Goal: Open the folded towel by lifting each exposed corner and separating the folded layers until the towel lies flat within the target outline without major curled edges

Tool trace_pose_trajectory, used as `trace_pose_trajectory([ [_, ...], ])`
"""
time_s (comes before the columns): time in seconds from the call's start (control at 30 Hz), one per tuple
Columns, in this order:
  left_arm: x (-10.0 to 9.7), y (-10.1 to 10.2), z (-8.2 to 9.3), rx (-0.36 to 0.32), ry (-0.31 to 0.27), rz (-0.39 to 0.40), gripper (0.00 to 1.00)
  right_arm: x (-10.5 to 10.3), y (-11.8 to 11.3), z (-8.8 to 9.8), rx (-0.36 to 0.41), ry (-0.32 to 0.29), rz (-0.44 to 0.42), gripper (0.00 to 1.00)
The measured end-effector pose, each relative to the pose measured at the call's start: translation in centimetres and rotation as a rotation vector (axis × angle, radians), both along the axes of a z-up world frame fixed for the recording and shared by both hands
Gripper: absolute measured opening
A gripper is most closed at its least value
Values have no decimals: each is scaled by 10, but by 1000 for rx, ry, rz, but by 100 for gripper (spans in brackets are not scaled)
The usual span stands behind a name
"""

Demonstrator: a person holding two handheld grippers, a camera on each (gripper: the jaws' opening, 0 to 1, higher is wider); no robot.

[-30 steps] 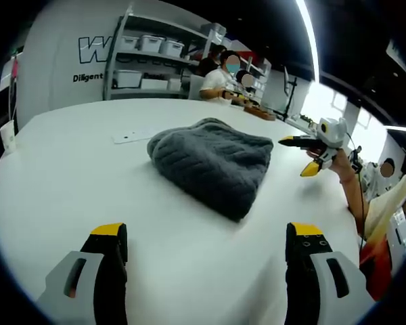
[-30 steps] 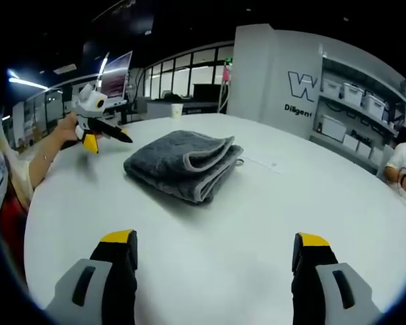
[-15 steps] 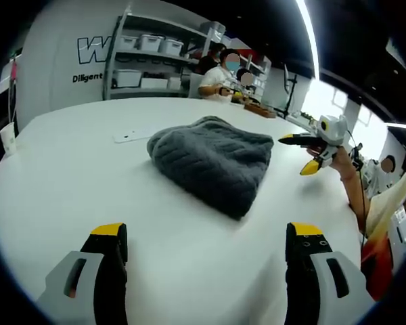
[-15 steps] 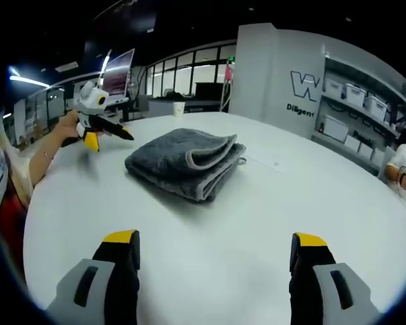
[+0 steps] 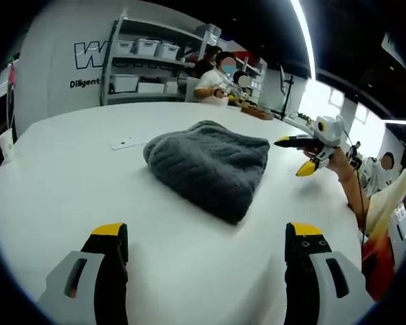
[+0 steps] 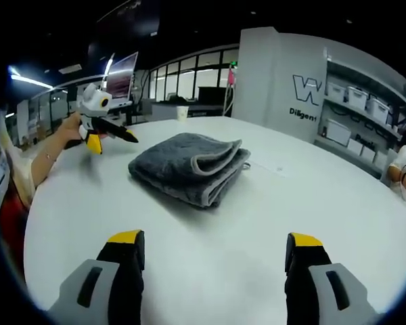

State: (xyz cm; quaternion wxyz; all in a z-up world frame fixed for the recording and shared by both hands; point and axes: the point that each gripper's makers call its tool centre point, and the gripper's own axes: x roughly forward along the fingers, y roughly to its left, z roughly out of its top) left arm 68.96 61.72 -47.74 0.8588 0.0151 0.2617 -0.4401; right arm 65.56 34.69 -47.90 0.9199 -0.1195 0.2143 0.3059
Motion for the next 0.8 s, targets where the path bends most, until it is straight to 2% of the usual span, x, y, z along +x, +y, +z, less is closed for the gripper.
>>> trace_pose_trajectory([
  [0.2, 2, -8, 12, -30, -65, -7, 94, 1, 11, 3, 29, -23, 23, 81],
  [0.37, 2, -17, 9, -19, -76, -31, 93, 0, 25, 1, 44, -37, 63, 79],
  [0.47, 3, -21, 11, -23, -102, -32, 90, 0, 32, 2, 49, -48, 80, 75],
  [0.6, 6, -32, 22, -68, -166, -32, 86, 0, 42, 8, 78, -86, 108, 68],
  [0.73, 6, -45, 32, -105, -226, -39, 80, 2, 51, 18, 173, -119, 111, 62],
  [0.8, 5, -52, 38, -141, -249, -36, 75, 3, 51, 18, 183, -121, 111, 56],
])
